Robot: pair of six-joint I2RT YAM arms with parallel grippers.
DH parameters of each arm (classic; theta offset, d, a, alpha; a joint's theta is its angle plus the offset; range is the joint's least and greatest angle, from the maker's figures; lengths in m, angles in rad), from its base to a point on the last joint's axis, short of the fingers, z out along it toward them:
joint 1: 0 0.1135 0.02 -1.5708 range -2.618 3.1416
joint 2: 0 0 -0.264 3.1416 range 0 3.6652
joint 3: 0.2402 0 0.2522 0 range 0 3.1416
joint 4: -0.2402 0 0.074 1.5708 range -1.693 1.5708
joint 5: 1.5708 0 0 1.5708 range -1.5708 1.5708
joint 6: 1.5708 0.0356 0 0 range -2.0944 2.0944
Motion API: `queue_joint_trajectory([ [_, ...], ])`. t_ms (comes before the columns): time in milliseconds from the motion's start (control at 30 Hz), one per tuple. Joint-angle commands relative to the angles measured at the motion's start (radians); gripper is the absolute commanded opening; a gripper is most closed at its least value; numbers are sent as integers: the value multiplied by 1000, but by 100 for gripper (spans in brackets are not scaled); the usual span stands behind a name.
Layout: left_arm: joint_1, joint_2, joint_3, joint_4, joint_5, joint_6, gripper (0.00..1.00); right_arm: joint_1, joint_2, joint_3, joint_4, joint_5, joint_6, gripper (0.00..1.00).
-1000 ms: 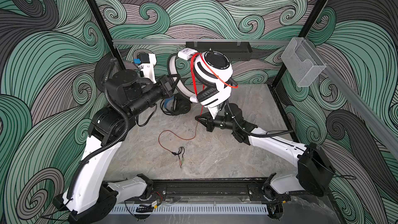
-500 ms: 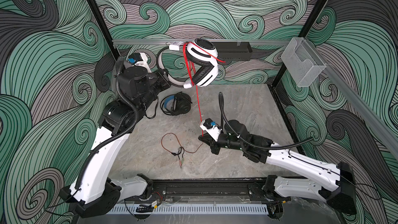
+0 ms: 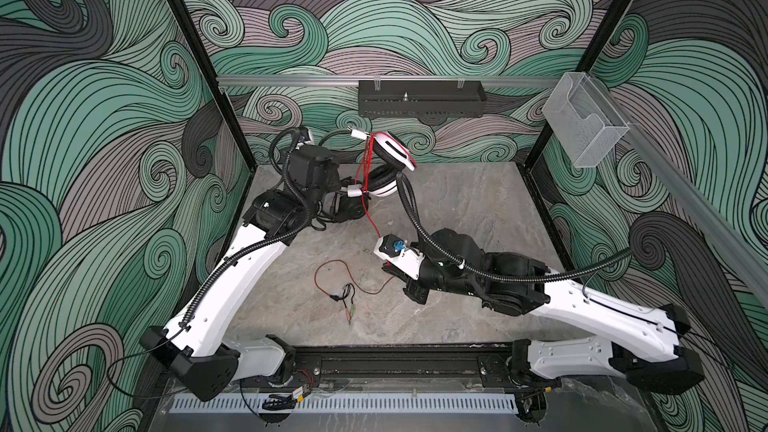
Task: Wrap the headphones
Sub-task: 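Lower the headset with the left gripper while the right gripper wraps the cable around it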
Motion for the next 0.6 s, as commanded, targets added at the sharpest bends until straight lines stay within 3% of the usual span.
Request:
queue_joint_trajectory([
  [0, -64, -37, -44, 107, -146, 198, 0, 0, 36, 124, -210, 119, -81, 0],
  [200, -184, -93, -127, 77, -262, 433, 0, -65, 105, 311, -402, 239, -217, 0],
  [400, -239, -170, -155, -40, -258, 486, 0, -147, 122, 362, -455, 330, -329, 0],
  [567, -274, -173, -92, -139, -202, 540, 0, -197, 135, 373, -454, 397, -410, 0],
])
